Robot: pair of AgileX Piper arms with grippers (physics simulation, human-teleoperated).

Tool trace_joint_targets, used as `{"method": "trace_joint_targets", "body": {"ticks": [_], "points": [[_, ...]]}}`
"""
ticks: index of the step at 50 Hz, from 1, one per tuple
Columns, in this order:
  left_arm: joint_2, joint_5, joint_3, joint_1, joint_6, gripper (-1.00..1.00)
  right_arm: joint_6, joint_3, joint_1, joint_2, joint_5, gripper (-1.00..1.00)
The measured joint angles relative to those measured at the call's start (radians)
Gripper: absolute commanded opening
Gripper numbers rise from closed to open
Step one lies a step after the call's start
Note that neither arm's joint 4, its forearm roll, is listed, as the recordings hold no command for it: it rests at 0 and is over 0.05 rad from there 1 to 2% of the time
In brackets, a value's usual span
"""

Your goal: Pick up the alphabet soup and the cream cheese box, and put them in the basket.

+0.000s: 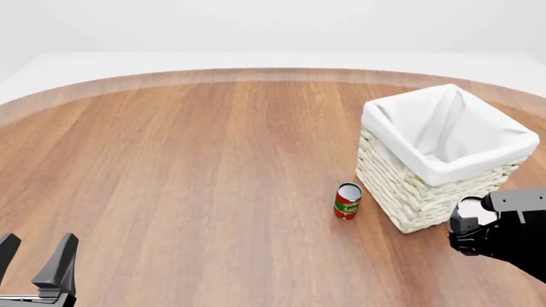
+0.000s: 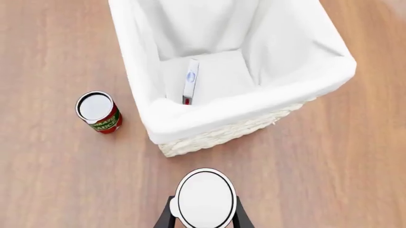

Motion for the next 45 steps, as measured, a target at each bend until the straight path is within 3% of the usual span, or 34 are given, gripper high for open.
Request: {"method": "trace_joint_targets", "body": {"ticks": [28, 45], "points": [[0.000, 0.000, 0.000, 0.000, 0.000, 1.00, -0.054, -0.189, -0.022, -0.037, 0.215, -1.00], [0.000, 0.000, 0.000, 0.000, 0.000, 1.00, -0.083, -0.322, -0.017, -0.034, 0.297, -1.00]]}}
